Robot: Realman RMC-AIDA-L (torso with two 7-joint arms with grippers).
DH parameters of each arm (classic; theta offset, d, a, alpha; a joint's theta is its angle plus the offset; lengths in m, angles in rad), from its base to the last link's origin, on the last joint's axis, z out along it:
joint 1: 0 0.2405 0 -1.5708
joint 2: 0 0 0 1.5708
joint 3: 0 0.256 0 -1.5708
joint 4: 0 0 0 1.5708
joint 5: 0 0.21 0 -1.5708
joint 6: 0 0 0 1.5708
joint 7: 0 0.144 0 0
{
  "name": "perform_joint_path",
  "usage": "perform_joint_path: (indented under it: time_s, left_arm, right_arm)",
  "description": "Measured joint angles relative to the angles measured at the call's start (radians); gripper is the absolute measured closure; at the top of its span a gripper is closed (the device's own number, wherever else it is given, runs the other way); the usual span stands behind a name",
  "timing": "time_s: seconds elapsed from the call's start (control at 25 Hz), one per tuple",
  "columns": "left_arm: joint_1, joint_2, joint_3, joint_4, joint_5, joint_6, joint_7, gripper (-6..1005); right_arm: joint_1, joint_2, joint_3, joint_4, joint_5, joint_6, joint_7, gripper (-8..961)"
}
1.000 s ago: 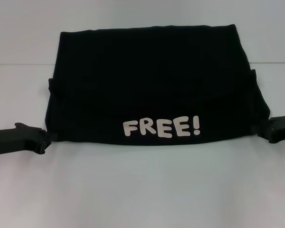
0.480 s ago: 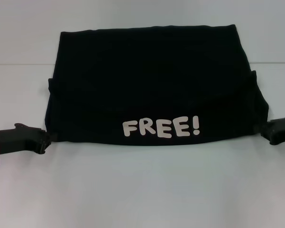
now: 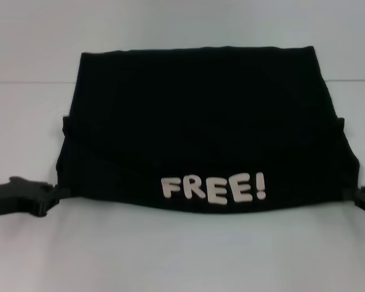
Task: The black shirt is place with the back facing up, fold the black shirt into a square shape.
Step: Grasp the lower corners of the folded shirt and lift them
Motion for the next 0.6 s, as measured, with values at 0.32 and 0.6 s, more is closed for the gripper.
perform_joint_path:
  time_s: [0.32,0.6]
  left_arm:
    - [0.091,0.009,-0.088,0.085,0.014,0.309,0.004,993]
    - [0.185,0.002,-0.138,0.141,0.091,0.507,0.019,993]
  right_arm:
    - [-0.123,-0.007,0.059,-0.019,-0.003,-0.203,-0.049,917]
    - [-0.253,-0.003,0.099,-0.042,-0.007,-0.349,-0.101,917]
